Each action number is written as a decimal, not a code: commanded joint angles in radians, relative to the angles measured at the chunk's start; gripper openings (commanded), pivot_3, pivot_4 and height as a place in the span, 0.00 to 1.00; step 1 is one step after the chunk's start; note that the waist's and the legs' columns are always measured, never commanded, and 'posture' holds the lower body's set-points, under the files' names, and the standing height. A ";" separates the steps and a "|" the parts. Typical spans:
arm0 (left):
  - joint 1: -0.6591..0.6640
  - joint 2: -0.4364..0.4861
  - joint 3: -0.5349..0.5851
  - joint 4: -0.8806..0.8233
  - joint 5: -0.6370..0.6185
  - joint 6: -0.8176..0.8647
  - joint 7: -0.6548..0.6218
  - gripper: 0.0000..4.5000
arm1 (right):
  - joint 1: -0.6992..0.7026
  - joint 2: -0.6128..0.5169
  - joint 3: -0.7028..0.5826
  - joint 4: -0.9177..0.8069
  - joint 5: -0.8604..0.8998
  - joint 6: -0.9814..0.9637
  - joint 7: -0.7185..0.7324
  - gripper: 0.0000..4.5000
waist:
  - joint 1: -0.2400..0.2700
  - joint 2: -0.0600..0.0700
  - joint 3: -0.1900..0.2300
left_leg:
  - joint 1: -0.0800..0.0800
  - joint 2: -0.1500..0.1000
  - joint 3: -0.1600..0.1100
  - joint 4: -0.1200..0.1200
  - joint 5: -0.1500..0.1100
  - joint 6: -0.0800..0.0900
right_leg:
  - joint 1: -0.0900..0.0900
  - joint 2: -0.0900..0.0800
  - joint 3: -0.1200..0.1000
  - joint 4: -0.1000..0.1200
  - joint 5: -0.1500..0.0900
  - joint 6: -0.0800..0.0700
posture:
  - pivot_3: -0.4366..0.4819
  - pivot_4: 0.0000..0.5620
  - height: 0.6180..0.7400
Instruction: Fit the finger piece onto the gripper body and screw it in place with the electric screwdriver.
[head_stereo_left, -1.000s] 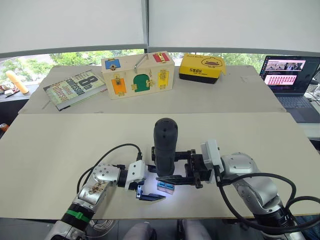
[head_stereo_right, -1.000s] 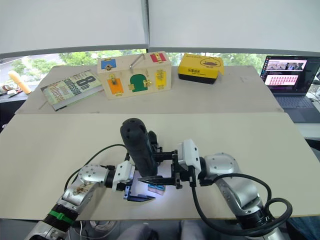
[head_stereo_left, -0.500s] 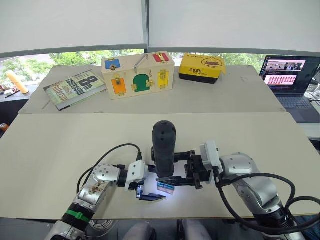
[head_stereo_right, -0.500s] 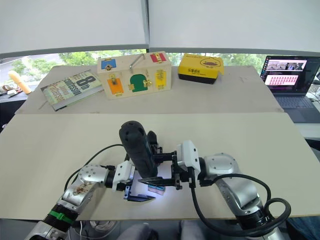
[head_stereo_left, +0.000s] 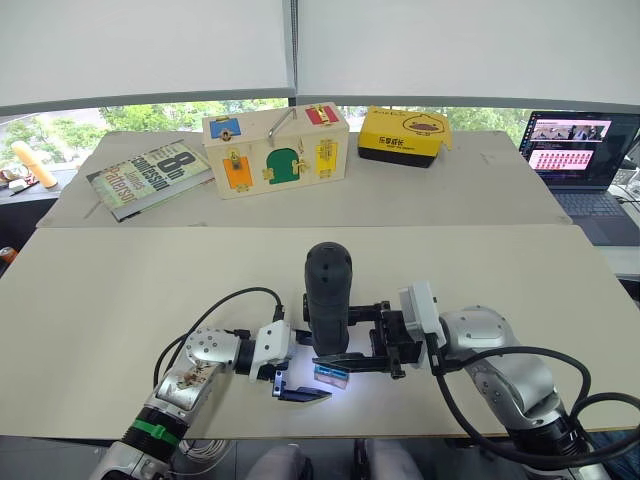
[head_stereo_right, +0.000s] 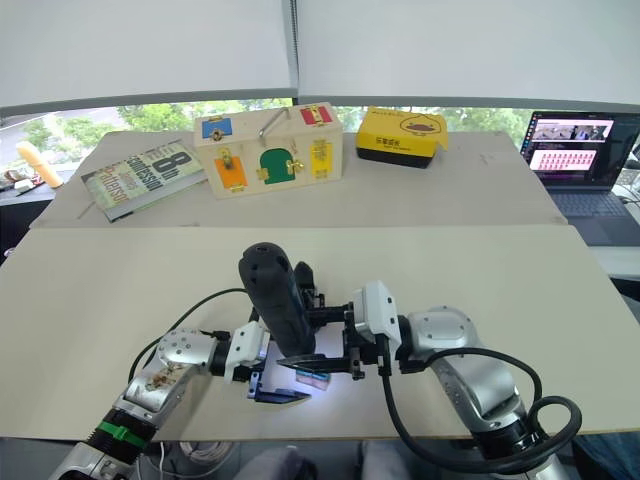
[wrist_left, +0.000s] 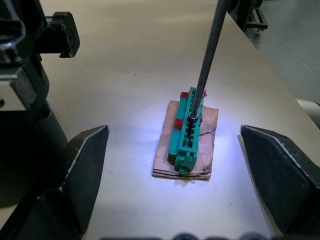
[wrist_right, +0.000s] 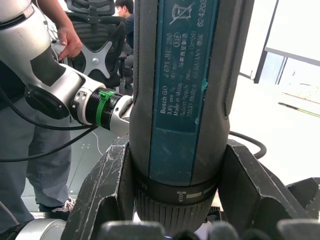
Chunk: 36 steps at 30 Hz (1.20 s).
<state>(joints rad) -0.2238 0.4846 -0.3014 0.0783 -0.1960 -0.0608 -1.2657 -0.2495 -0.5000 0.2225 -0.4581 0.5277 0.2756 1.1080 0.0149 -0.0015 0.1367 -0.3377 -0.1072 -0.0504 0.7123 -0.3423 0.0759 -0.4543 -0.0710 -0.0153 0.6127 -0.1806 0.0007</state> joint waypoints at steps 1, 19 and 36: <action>0.017 -0.001 -0.024 0.015 0.011 0.011 0.003 0.99 | 0.001 -0.005 -0.007 -0.014 -0.001 -0.022 0.000 0.42 | 0.000 0.000 0.000 | 0.000 0.000 0.000 0.000 0.000 0.000 | 0.000 0.000 0.000 0.000 0.000 0.000 | 0.48 0.27 1.00; 0.016 -0.003 -0.024 0.021 0.011 0.012 0.008 0.99 | -0.023 -0.027 0.019 -0.019 -0.021 0.005 0.004 0.42 | 0.000 0.000 0.000 | 0.001 0.000 0.000 0.000 0.000 0.000 | 0.001 0.000 0.000 0.000 0.000 0.000 | 0.48 0.27 1.00; 0.015 -0.007 -0.024 0.022 0.008 0.015 0.009 0.99 | -0.045 -0.020 0.024 -0.010 -0.015 0.020 -0.009 0.42 | 0.000 0.000 0.000 | 0.001 0.000 0.000 0.000 0.000 0.000 | 0.001 0.000 0.000 0.000 0.000 0.000 | 0.48 0.27 1.00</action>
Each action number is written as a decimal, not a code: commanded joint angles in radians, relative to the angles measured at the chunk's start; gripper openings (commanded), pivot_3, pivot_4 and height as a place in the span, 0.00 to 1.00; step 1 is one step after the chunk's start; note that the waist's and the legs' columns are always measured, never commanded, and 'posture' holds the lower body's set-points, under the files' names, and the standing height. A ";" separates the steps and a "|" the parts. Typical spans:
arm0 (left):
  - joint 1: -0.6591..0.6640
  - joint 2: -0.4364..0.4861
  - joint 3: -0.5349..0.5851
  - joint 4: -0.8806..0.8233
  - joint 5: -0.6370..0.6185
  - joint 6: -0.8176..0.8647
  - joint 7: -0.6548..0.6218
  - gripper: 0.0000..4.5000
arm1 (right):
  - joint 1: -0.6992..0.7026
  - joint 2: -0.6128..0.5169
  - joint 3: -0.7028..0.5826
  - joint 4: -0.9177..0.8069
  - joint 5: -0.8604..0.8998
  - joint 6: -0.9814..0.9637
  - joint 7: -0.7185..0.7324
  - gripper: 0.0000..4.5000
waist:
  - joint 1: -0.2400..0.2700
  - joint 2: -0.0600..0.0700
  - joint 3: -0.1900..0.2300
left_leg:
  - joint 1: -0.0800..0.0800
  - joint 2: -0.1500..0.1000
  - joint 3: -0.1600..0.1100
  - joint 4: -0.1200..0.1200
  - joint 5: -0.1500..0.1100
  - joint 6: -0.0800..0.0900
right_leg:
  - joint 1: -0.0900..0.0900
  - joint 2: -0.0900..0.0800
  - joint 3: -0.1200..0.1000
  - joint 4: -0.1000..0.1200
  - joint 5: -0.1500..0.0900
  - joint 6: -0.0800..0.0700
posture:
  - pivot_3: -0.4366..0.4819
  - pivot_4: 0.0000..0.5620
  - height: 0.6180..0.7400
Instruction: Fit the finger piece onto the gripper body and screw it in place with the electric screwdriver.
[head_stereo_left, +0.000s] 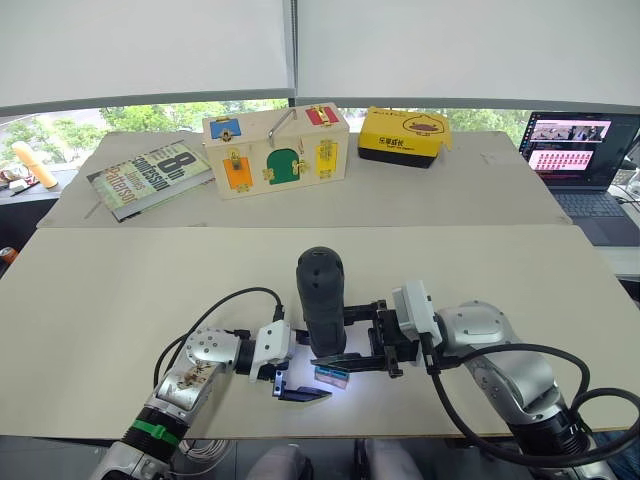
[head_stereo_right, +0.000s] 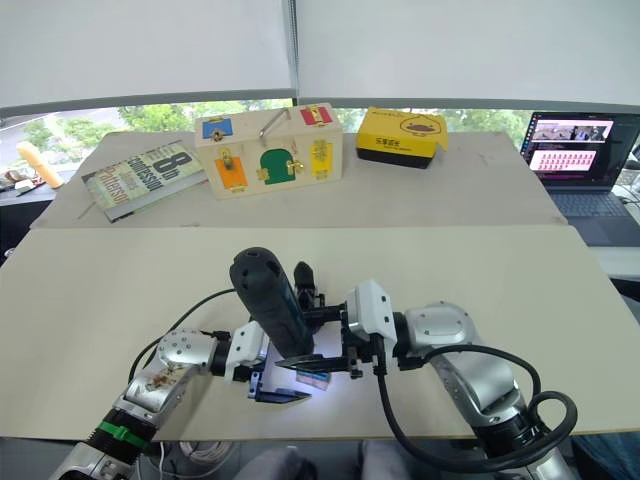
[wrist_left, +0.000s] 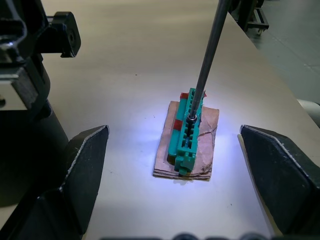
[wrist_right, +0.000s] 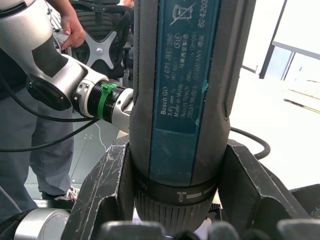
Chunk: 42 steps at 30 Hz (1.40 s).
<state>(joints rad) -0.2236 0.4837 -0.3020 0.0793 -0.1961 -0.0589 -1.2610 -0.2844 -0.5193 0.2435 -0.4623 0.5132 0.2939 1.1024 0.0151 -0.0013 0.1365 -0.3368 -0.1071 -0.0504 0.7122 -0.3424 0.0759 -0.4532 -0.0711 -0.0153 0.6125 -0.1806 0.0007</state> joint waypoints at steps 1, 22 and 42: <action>0.015 -0.006 -0.024 0.020 0.008 0.014 0.004 0.99 | -0.011 -0.001 0.005 -0.005 -0.002 0.004 -0.002 0.42 | 0.000 0.000 0.000 | 0.000 0.000 0.000 0.000 0.000 0.000 | 0.000 0.000 0.000 0.000 0.000 0.000 | 0.48 0.27 1.00; -0.007 -0.006 -0.014 0.034 0.006 0.019 0.001 0.99 | -0.033 0.024 0.004 0.042 0.008 0.008 0.001 0.42 | 0.000 0.000 0.000 | 0.001 0.000 0.000 0.000 0.000 0.000 | 0.001 0.000 0.000 0.000 0.000 0.000 | 0.48 0.27 1.00; 0.003 -0.001 0.013 0.013 -0.044 0.017 -0.009 0.99 | -0.059 0.027 -0.046 -0.078 0.115 0.027 -0.020 0.42 | -0.001 0.000 0.000 | -0.001 0.000 0.000 0.000 0.000 0.000 | -0.001 0.000 0.000 0.000 0.000 0.000 | 0.48 0.27 1.00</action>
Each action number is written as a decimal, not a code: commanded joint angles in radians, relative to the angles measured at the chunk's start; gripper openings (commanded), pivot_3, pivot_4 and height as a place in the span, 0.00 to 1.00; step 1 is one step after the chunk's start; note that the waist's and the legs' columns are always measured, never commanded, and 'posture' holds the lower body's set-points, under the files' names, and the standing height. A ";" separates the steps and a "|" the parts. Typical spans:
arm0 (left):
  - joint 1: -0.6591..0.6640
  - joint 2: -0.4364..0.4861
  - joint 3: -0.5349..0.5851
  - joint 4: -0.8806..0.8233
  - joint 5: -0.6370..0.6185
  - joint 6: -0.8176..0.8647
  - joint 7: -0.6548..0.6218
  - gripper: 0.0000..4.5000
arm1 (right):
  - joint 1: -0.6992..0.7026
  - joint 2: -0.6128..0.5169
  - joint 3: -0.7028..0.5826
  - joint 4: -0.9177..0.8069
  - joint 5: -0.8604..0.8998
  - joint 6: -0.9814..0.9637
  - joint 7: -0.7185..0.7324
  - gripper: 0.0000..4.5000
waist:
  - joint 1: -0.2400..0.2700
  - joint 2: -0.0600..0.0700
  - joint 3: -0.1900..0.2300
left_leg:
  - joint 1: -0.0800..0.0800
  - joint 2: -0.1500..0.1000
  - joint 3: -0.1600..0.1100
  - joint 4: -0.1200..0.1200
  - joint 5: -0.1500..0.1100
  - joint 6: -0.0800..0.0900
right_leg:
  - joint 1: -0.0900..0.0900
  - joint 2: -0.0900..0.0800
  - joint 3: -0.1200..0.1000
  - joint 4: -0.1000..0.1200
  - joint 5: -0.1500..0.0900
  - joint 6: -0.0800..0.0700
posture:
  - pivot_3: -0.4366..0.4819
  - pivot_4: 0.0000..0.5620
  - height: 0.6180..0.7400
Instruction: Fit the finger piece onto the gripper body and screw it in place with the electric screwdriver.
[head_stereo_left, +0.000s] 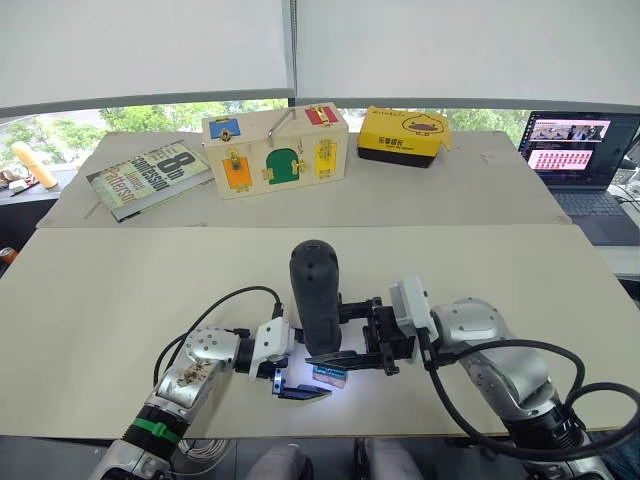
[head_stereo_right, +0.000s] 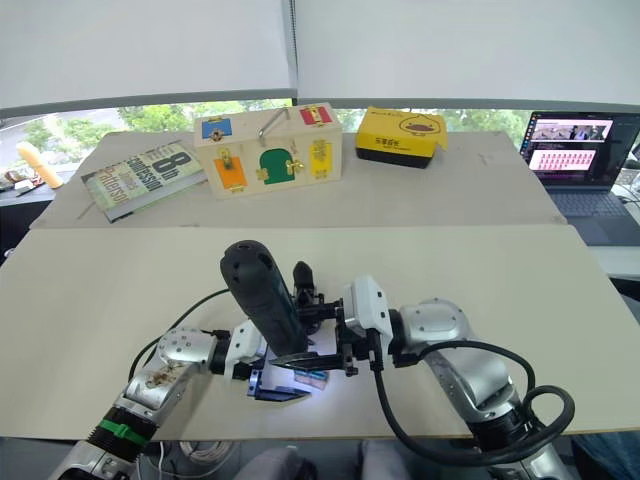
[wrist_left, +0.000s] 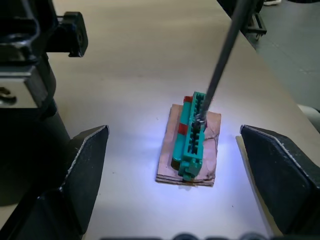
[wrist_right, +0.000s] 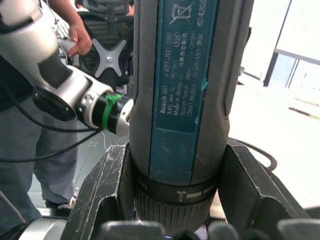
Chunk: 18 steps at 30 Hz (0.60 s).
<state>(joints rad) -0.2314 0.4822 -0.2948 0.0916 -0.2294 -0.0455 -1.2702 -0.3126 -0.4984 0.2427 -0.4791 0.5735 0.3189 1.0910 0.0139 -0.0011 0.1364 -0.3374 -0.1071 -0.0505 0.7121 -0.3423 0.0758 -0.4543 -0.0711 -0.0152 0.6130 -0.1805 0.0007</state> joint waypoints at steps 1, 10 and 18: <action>0.012 0.001 0.007 -0.003 -0.015 0.004 -0.001 0.99 | -0.034 0.005 -0.048 -0.067 0.062 0.008 -0.011 0.42 | 0.000 0.000 0.000 | 0.000 0.000 0.000 0.000 0.000 0.000 | 0.000 0.000 0.000 0.000 0.000 0.000 | 0.48 0.27 1.00; 0.037 0.027 0.046 -0.065 -0.081 0.007 -0.024 0.99 | -0.063 -0.007 -0.077 -0.097 0.120 0.051 -0.034 0.42 | -0.002 0.000 0.000 | -0.001 0.000 0.000 -0.001 0.000 0.000 | -0.002 0.000 0.000 0.000 0.000 0.000 | 0.48 0.27 1.00; 0.099 0.122 0.154 -0.207 -0.224 0.102 -0.056 0.99 | -0.107 -0.025 -0.140 -0.134 0.214 0.118 -0.072 0.42 | -0.003 0.000 0.001 | -0.002 0.000 0.000 -0.001 0.000 0.000 | -0.002 0.000 0.000 -0.001 0.000 0.000 | 0.48 0.27 1.00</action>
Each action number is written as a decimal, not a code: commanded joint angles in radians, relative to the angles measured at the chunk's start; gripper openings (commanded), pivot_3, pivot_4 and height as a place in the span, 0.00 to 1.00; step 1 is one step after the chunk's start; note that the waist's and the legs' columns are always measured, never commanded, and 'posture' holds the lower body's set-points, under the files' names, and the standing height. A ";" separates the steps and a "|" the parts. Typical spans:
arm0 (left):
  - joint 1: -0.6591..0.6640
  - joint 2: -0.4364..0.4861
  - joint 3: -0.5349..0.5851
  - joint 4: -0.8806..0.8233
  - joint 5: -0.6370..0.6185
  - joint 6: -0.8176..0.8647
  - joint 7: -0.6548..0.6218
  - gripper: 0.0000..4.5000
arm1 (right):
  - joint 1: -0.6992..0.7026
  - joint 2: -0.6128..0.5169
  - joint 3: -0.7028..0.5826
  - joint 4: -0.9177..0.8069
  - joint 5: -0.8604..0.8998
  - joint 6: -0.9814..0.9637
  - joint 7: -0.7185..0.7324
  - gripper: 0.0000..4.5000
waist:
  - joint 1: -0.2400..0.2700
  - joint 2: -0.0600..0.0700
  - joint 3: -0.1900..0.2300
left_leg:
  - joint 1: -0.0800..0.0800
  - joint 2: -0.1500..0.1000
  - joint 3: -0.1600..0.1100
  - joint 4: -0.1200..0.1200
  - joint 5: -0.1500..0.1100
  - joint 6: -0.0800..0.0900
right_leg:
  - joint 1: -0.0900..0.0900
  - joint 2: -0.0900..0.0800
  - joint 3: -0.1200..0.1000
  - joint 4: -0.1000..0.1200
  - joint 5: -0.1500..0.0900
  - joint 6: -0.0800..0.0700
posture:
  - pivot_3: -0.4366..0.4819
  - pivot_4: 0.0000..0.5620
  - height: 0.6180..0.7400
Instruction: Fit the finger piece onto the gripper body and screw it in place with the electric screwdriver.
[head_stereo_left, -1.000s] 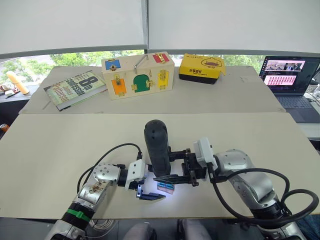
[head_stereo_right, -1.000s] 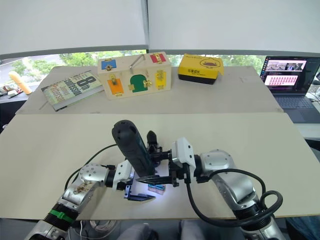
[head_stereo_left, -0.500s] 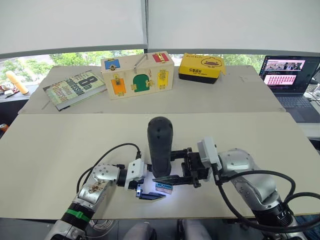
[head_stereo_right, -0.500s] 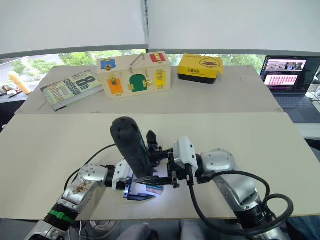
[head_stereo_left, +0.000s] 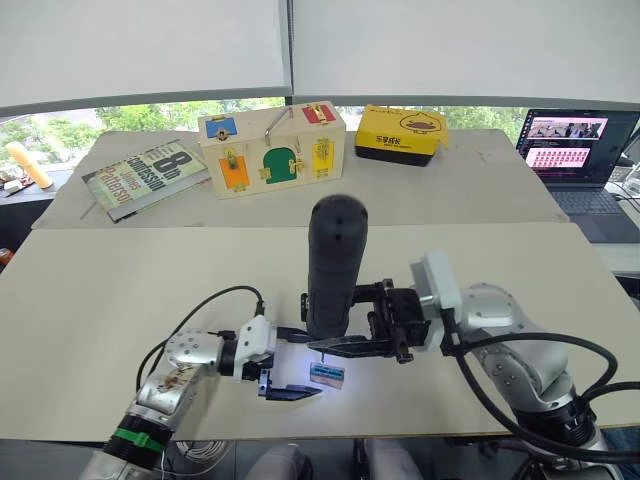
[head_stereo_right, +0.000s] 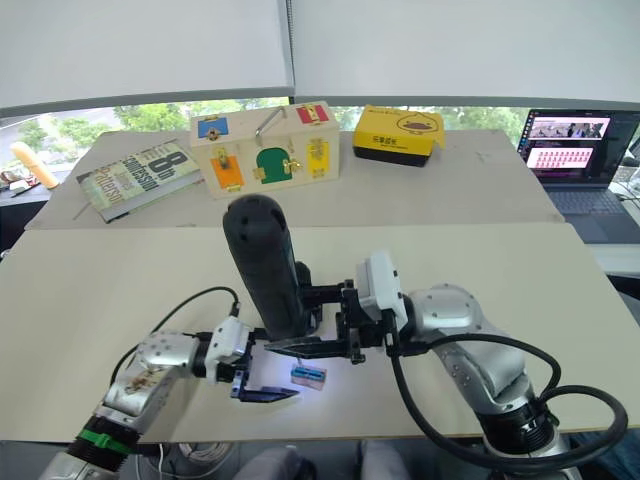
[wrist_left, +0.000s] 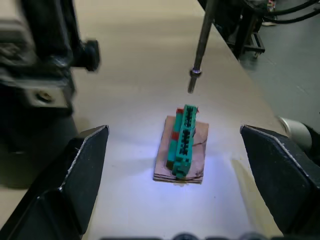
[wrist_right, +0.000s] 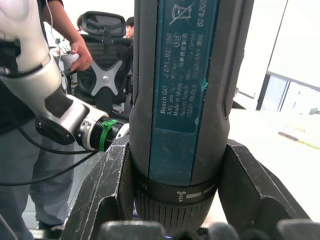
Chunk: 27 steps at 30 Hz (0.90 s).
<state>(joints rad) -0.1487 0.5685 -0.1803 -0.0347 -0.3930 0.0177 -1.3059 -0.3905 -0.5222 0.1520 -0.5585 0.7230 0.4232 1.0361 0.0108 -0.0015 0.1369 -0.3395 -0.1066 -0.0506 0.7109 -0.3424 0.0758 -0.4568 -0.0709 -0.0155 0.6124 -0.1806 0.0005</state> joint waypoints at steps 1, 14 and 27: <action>0.030 0.058 0.053 -0.110 -0.076 0.054 -0.029 0.99 | -0.029 -0.006 -0.062 -0.063 0.083 0.023 -0.026 0.42 | 0.000 0.000 0.000 | 0.000 0.000 0.000 0.000 0.000 0.000 | 0.000 0.000 0.000 0.000 0.000 0.000 | 0.48 0.27 1.00; 0.090 0.090 0.218 -0.041 -0.080 0.104 0.114 0.99 | -0.039 -0.066 -0.136 -0.092 0.147 0.065 -0.070 0.42 | 0.000 0.001 0.002 | 0.000 0.000 0.000 0.000 0.000 0.000 | 0.000 0.000 0.000 0.000 0.000 0.000 | 0.48 0.27 1.00; -0.017 -0.102 0.044 0.069 0.119 0.042 0.271 0.99 | -0.047 -0.103 -0.153 -0.097 0.180 0.084 -0.086 0.42 | 0.001 -0.001 0.002 | -0.001 0.000 0.000 0.000 0.000 0.000 | 0.000 0.000 0.000 0.000 0.000 0.000 | 0.48 0.27 1.00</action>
<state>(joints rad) -0.1530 0.4763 -0.1183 0.0390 -0.2877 0.0707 -1.0450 -0.4155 -0.6195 0.0487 -0.6132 0.8551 0.5084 0.9553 0.0123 -0.0022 0.1393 -0.3400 -0.1070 -0.0502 0.7109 -0.3424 0.0757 -0.4569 -0.0712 -0.0157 0.6125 -0.1806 0.0006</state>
